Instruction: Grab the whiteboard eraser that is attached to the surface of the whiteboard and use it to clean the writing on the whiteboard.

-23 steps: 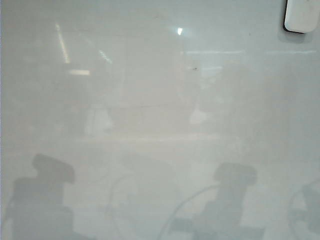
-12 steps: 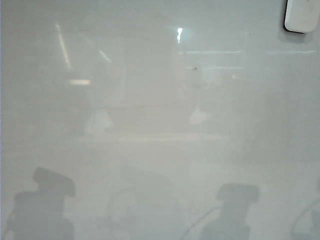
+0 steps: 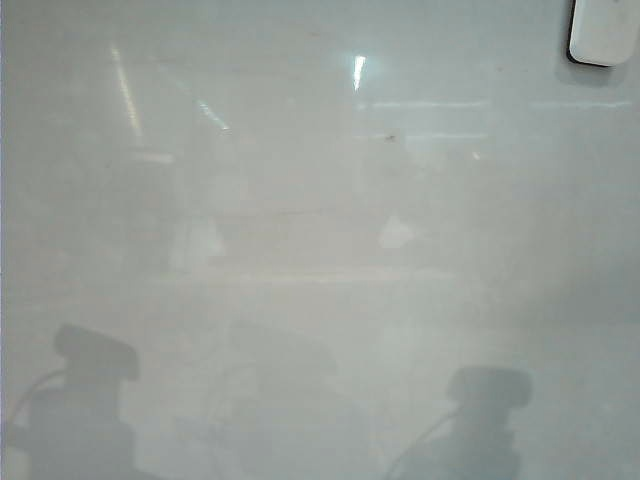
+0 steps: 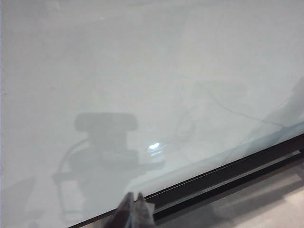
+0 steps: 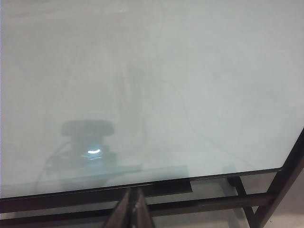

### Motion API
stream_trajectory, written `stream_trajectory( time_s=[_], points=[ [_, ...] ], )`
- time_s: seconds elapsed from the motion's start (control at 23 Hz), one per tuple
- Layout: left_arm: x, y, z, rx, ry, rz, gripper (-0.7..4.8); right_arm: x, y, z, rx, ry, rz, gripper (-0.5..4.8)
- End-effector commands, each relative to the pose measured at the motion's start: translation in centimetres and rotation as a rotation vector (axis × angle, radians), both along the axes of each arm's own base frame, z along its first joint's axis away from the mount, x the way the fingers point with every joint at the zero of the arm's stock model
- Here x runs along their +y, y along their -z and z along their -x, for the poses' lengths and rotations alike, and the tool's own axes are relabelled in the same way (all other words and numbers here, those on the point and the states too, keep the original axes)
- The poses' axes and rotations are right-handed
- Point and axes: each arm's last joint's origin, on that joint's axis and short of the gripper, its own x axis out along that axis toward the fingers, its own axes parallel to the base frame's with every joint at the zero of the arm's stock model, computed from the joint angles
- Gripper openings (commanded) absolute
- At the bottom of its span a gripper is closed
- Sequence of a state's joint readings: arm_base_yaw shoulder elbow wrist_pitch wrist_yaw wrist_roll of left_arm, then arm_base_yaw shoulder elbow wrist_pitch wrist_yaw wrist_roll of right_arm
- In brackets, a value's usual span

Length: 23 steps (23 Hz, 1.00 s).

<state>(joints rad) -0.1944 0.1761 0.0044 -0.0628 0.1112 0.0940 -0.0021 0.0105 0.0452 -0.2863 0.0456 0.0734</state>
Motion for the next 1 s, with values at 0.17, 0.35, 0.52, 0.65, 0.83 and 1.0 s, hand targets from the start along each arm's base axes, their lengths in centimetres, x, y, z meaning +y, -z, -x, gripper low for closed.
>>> stream_trajectory(
  time_s=[0.17, 0.35, 0.52, 0.65, 0.83, 1.0],
  points=[
    [0.0, -0.3, 0.0, -0.021, -0.001, 0.001, -0.05, 0.0, 0.1, 0.0, 0.0, 0.003, 0.004, -0.06],
    [0.0, -0.4, 0.1, -0.033, -0.001, 0.003, -0.05, 0.0, 0.0, 0.0, -0.018, -0.002, 0.004, -0.06],
    [0.3, -0.8, 0.3, -0.084, -0.014, 0.015, -0.05, 0.4, 0.0, 0.0, -0.018, -0.037, 0.005, -0.05],
    [1.2, -1.3, 0.5, -0.145, -0.088, 0.021, -0.05, 0.9, 0.0, 0.0, -0.023, -0.09, 0.003, -0.06],
    [2.0, -1.5, 0.6, -0.17, -0.174, 0.017, -0.05, 1.1, 0.1, -0.1, -0.05, -0.113, 0.001, -0.05],
    [2.2, -1.5, 0.6, -0.165, -0.198, 0.014, -0.05, 1.2, 0.1, -0.1, -0.049, -0.13, 0.001, -0.06]
  ],
)
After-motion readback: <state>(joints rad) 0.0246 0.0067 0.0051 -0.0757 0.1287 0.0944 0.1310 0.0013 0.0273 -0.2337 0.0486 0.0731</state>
